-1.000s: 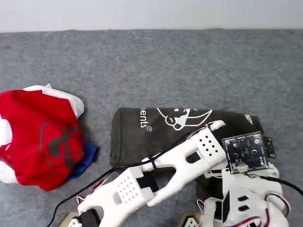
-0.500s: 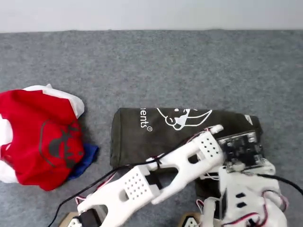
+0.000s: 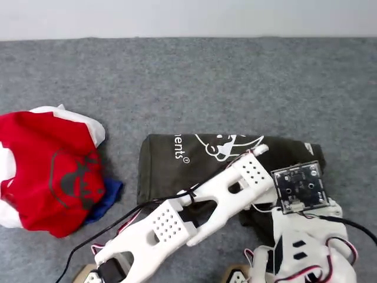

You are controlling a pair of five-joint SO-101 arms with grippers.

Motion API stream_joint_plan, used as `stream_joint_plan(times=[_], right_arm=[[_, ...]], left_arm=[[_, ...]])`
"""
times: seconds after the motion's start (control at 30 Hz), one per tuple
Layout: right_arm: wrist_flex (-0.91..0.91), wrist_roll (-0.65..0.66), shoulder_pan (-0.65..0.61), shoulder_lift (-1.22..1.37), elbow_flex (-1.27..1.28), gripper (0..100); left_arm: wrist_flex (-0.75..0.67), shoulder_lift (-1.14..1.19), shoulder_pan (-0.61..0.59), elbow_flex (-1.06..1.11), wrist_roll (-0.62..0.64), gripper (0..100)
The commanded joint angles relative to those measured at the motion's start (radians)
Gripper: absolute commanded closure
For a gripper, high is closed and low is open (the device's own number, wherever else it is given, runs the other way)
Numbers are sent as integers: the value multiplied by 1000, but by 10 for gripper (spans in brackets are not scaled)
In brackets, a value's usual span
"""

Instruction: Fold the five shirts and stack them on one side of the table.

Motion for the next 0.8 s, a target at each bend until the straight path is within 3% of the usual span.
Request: stream_joint_plan(times=[0.0,0.6,0.77], right_arm=[[-4,-3,-2,2,-32,988],[-4,-3,-1,2,6,989],[27,-3,-1,2,28,987]], left_arm=[[14,-14,-34,-101,0,985],[15,-17,-40,-217,6,983],[15,-107,-44,-168,8,825]])
